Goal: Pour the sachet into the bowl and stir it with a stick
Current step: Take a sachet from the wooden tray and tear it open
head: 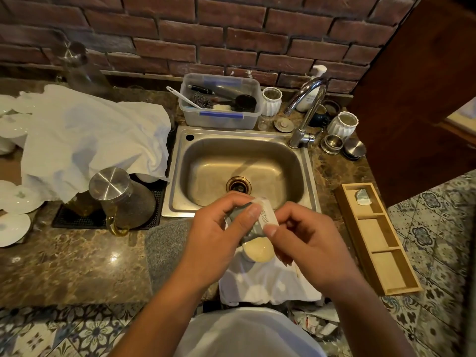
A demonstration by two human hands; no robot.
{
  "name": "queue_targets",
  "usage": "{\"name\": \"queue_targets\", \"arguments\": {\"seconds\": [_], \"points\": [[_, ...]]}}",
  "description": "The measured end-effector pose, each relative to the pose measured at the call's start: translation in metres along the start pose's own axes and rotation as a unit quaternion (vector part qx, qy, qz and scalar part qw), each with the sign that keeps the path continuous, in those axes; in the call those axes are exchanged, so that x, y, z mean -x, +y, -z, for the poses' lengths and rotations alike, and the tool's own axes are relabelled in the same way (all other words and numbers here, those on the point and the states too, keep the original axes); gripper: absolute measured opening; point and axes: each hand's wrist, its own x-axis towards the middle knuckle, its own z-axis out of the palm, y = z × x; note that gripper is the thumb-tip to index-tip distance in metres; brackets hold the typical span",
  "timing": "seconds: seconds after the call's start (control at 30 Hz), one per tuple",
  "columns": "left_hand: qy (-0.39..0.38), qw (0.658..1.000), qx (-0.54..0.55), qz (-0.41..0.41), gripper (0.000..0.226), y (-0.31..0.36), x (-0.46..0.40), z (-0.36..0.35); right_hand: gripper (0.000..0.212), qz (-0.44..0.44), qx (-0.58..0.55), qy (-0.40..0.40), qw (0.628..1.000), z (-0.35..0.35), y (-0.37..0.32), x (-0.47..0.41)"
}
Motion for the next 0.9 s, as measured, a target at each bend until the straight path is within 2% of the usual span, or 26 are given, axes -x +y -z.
{"name": "queue_targets", "arguments": {"seconds": [0.2, 0.37, 0.6, 0.77, 0.9], "points": [[-0.027, 1.000, -0.008, 0.004, 0.018, 0.002, 0.000, 0.001, 0.024, 0.026, 0.113, -0.061, 0.991, 0.013, -0.010, -0.002], [-0.053, 0.998, -0.028, 0.012, 0.016, 0.004, 0.000, 0.002, 0.009, 0.031, 0.097, -0.023, 0.995, 0.020, -0.015, -0.013], [-0.085, 0.995, -0.048, 0.015, 0.020, 0.008, 0.003, 0.009, 0.002, 0.059, 0.125, -0.050, 0.989, 0.020, -0.012, -0.016], [-0.100, 0.994, -0.027, 0.035, 0.022, 0.010, 0.008, 0.008, 0.002, 0.037, 0.105, -0.065, 0.992, 0.020, -0.009, -0.013], [-0.128, 0.991, -0.029, 0.034, 0.021, 0.011, 0.008, 0.007, 0.004, 0.030, 0.100, -0.114, 0.988, 0.026, -0.010, -0.010]]}}
